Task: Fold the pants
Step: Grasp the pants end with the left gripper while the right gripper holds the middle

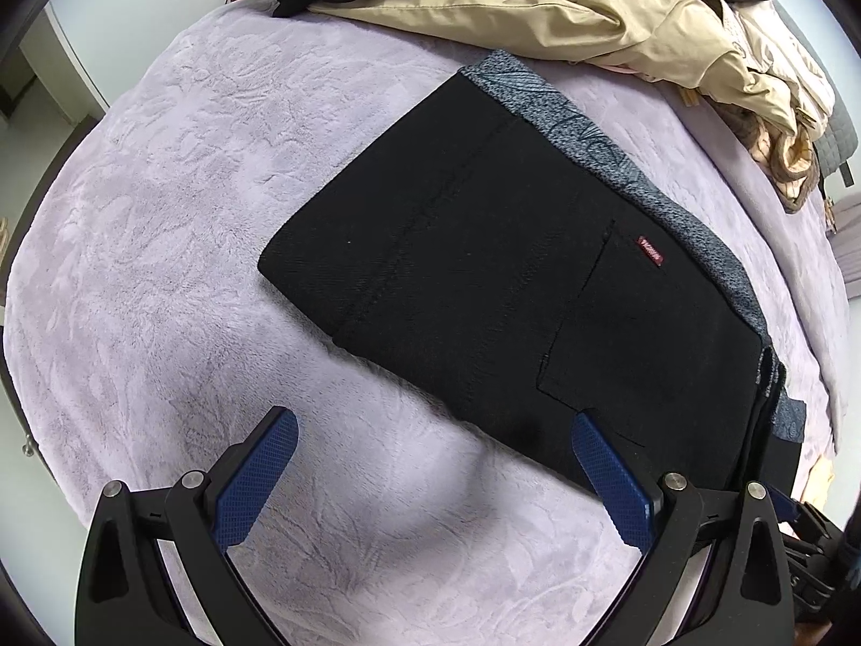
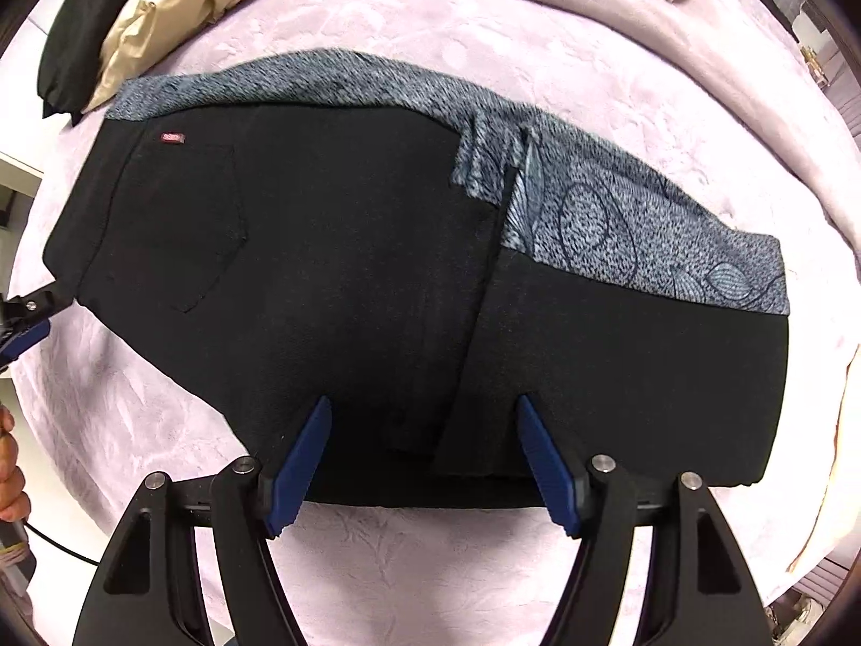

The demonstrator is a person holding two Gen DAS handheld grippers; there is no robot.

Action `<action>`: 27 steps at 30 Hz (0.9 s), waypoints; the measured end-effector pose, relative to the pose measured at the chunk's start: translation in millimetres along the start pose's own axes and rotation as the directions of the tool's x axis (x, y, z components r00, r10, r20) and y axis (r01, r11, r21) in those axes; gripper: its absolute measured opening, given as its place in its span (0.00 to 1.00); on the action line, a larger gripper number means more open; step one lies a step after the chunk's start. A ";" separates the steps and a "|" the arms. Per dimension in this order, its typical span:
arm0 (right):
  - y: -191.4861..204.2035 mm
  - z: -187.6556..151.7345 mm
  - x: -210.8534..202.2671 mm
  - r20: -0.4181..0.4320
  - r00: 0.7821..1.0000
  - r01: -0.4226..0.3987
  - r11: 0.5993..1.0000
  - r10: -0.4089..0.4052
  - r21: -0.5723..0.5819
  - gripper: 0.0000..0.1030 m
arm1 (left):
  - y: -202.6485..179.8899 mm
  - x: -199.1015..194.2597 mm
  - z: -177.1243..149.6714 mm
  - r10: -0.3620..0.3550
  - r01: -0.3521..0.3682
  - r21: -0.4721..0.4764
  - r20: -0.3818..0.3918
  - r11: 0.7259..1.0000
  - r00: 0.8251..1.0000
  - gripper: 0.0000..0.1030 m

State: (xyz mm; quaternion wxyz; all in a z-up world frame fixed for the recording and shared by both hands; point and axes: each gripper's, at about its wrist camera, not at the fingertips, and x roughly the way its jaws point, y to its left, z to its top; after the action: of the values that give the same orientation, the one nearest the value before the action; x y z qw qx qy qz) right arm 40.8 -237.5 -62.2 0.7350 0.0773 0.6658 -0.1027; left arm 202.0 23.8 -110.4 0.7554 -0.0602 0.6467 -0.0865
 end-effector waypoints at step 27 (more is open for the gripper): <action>27.7 2.0 28.4 0.014 0.986 -0.167 0.982 0.169 -0.090 0.72 | 27.9 -12.1 20.8 -0.370 0.376 -0.041 0.110 0.926 0.922 0.99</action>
State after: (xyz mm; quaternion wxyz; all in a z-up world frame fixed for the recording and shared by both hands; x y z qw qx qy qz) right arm 52.4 -212.6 -90.8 0.7509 0.0996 0.6528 -0.0117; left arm 222.2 53.2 -101.1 0.7545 -0.2096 0.5869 -0.2058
